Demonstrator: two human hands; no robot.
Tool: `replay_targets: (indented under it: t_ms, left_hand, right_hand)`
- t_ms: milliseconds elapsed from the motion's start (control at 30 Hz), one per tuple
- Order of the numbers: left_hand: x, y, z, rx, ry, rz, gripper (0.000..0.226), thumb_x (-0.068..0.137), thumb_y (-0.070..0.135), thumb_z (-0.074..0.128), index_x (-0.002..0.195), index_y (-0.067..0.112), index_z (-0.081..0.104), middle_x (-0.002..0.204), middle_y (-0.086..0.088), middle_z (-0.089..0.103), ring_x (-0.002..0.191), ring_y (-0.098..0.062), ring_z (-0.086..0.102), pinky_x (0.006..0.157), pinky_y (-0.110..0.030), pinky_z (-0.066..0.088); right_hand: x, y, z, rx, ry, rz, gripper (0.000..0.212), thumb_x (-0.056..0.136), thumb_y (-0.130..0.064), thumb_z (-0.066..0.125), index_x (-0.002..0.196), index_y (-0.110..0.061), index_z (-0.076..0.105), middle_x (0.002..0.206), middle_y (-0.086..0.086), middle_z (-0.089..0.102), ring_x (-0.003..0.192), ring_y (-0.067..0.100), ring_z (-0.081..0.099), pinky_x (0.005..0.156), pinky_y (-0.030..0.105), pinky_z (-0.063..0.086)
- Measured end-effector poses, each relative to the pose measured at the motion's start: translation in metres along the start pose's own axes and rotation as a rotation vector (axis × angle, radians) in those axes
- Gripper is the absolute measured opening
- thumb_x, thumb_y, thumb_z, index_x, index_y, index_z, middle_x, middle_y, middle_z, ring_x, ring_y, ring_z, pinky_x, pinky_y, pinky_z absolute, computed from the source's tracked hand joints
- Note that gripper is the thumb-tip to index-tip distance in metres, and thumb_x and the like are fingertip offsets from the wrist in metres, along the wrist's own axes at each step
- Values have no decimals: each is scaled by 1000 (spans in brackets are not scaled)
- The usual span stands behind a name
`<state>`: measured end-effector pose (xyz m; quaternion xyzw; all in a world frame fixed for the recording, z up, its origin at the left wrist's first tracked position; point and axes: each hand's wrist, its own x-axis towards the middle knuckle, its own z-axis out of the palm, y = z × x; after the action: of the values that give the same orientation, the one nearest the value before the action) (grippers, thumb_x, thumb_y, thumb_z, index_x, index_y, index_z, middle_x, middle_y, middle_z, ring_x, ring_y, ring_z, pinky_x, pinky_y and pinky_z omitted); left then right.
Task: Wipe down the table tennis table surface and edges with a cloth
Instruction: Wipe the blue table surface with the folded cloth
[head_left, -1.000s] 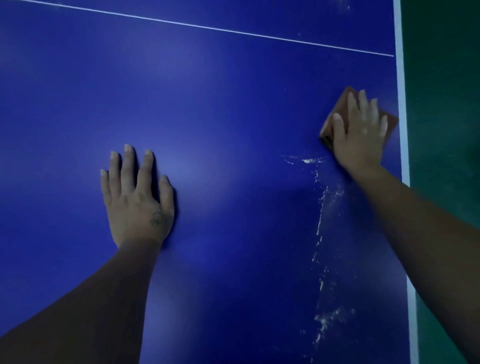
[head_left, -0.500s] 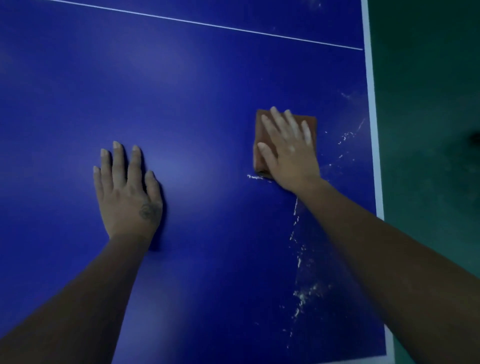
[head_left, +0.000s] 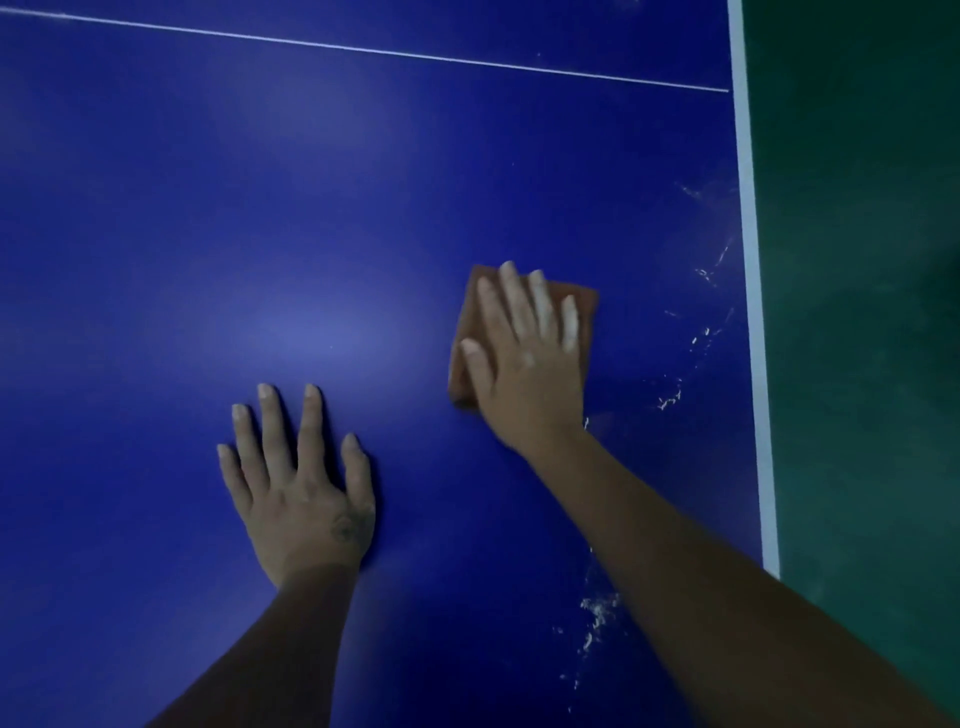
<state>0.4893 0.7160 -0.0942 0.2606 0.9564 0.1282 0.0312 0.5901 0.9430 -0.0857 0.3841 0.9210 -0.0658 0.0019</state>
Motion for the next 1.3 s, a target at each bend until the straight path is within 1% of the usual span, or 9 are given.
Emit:
replay_targets:
  t_ms: [167, 233, 367, 433, 700, 767, 1000, 1133, 1300]
  left_hand:
    - [0, -3, 3, -1, 34, 9, 65, 109, 48, 44, 169, 25, 40, 182, -6, 20, 170, -30, 10, 136, -57, 8]
    - [0, -3, 5, -5, 44, 13, 64, 109, 48, 43, 169, 26, 40, 182, -5, 19, 170, -28, 10, 137, -56, 8]
    - [0, -3, 5, -13, 71, 22, 63, 110, 49, 41, 168, 26, 41, 182, -5, 20, 170, -29, 12, 136, -57, 9]
    - [0, -3, 6, -10, 84, 30, 62, 110, 49, 42, 168, 25, 43, 181, -6, 22, 169, -30, 14, 136, -58, 11]
    - [-1, -3, 5, -13, 95, 28, 61, 110, 46, 46, 167, 24, 45, 181, -6, 23, 169, -31, 15, 136, -58, 12]
    - [0, -3, 5, -16, 94, 30, 60, 110, 45, 47, 166, 23, 45, 181, -7, 23, 169, -31, 15, 136, -58, 12]
    - [0, -4, 7, -5, 100, 39, 60, 110, 45, 47, 167, 25, 44, 181, -7, 24, 169, -31, 15, 136, -58, 12]
    - [0, -5, 8, 1, 97, 34, 61, 110, 45, 47, 167, 25, 44, 181, -6, 23, 169, -31, 15, 136, -58, 12]
    - [0, -7, 10, 4, 107, 47, 60, 111, 47, 45, 168, 27, 42, 181, -5, 22, 169, -30, 14, 136, -58, 11]
  right_hand:
    - [2, 43, -2, 43, -7, -307, 63, 114, -52, 36, 169, -25, 29, 179, -4, 17, 166, 24, 13, 133, 57, 11]
    - [16, 75, -9, 33, 8, -236, 63, 113, -53, 36, 170, -27, 29, 179, -5, 18, 166, 23, 15, 132, 58, 12]
    - [33, 128, -23, 30, 13, 136, 64, 114, -55, 28, 171, -26, 23, 180, -1, 15, 167, 26, 11, 132, 61, 12]
    - [21, 131, -22, 33, 33, 233, 64, 114, -53, 26, 171, -23, 22, 180, 2, 17, 166, 29, 13, 131, 63, 14]
    - [-105, 86, -2, 9, -25, 115, 65, 115, -54, 27, 171, -21, 23, 180, 3, 13, 167, 29, 8, 132, 63, 12]
    - [-98, 89, -3, 23, -10, 120, 65, 114, -54, 29, 170, -21, 26, 180, 2, 16, 167, 29, 10, 132, 63, 13]
    - [1, 70, -8, 70, 65, 393, 66, 114, -55, 24, 171, -21, 21, 180, 5, 14, 167, 31, 10, 132, 62, 11]
    - [-15, 39, 0, 19, 12, 173, 67, 115, -54, 20, 173, -22, 14, 181, 3, 7, 167, 29, 5, 133, 61, 9]
    - [-122, 21, 8, 69, -107, -177, 67, 115, -54, 29, 173, -24, 14, 181, 1, 3, 168, 30, 2, 133, 63, 7]
